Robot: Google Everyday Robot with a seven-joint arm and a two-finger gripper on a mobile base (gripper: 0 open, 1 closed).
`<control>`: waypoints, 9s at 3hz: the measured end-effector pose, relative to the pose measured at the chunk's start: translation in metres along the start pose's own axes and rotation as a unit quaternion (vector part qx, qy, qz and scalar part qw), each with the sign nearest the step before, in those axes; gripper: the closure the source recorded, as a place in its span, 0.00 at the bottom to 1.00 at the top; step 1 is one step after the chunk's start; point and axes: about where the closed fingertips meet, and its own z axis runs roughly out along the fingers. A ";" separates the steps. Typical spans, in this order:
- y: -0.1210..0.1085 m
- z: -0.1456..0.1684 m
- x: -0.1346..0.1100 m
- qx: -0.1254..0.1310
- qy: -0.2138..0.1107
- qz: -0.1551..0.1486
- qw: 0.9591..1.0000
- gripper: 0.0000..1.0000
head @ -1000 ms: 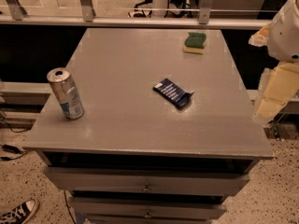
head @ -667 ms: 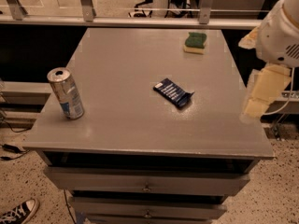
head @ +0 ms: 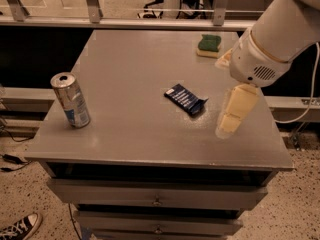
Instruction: Move rxbar blueberry near sponge
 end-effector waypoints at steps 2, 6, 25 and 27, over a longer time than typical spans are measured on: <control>-0.019 0.057 -0.036 -0.004 -0.052 -0.011 0.999 0.00; -0.070 0.122 -0.040 -0.046 -0.091 0.073 0.992 0.26; -0.144 0.073 0.013 0.017 -0.272 0.100 0.957 1.00; -0.175 0.030 0.012 0.063 -0.275 0.088 0.955 1.00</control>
Offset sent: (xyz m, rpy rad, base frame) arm 0.0542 0.0646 -0.0482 0.1355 -0.0428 0.0419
